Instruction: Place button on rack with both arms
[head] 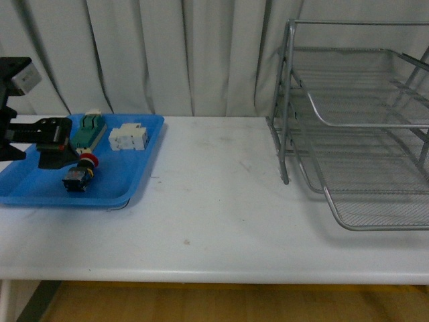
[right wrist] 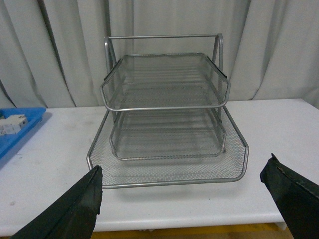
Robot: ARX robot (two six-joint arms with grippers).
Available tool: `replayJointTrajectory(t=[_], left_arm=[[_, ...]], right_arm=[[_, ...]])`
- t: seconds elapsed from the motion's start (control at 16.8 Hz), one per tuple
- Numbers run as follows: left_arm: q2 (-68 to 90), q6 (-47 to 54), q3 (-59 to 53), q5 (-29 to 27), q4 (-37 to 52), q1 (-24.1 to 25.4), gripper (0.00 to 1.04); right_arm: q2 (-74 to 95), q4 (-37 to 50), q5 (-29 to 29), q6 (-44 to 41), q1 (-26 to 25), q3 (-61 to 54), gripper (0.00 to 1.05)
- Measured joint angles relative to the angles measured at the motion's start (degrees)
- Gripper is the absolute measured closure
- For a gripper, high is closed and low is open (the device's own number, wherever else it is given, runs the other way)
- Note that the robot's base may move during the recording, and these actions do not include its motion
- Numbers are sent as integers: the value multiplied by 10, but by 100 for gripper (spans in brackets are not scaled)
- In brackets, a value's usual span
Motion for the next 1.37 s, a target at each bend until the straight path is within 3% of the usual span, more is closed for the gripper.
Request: replayJointTrajectory(t=[0.42, 0.9, 1.07, 1.25, 1.37], left_arm=[[216, 3, 252, -13, -92, 11, 7], [341, 18, 373, -37, -121, 14, 7], [352, 15, 396, -39, -130, 14, 33], [338, 11, 362, -34, -106, 13, 66], [304, 10, 312, -33, -98, 9, 69]], right_arm=[[0, 0, 0, 0, 0, 0, 6], [0, 0, 0, 0, 0, 0, 6], [0, 0, 0, 0, 0, 0, 6], [0, 0, 0, 0, 0, 0, 6], [0, 0, 0, 0, 0, 0, 6]])
